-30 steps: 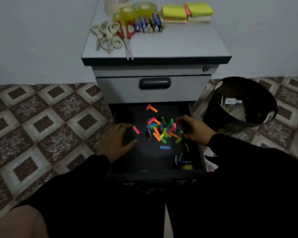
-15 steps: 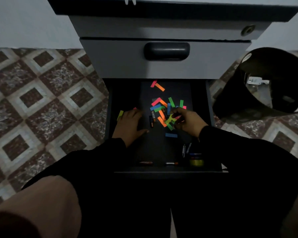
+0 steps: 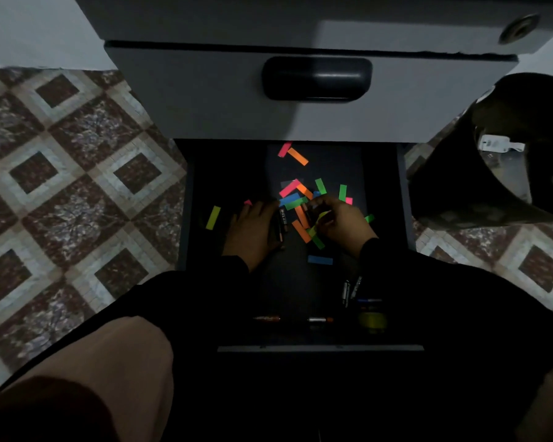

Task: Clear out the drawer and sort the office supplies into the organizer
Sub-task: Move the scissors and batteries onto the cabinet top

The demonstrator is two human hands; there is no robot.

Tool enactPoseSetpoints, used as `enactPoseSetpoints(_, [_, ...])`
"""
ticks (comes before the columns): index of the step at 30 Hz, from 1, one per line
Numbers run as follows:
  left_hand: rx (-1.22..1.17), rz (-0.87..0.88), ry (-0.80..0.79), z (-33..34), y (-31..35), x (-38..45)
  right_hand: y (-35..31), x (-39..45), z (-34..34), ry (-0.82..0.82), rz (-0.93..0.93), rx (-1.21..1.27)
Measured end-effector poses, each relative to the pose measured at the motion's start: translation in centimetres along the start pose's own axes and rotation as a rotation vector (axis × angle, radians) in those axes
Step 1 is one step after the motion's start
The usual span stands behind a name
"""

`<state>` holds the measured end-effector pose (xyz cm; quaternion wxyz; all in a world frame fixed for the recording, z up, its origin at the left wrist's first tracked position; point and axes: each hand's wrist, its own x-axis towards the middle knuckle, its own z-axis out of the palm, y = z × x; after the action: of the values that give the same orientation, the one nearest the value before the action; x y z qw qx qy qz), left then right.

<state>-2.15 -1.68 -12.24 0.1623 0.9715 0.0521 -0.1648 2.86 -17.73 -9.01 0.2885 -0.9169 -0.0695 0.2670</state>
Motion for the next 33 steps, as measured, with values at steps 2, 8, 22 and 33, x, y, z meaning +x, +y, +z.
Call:
enactPoseSetpoints(2, [0.003,0.003,0.005,0.1,0.0,0.2,0.0,0.4,0.1,0.029,-0.012,-0.025])
enactPoseSetpoints(8, [0.013,0.003,0.022,0.6,0.2,0.6,-0.3,1.0,0.4,-0.016,-0.082,-0.158])
enactPoseSetpoints(22, [0.021,0.02,0.036,0.3,0.8,0.6,0.7,1.7,1.5,0.03,-0.251,-0.355])
enactPoseSetpoints(33, [0.143,0.198,0.176,-4.8,-3.0,-2.3,-1.0,-1.4,1.5,-0.216,-0.426,-0.356])
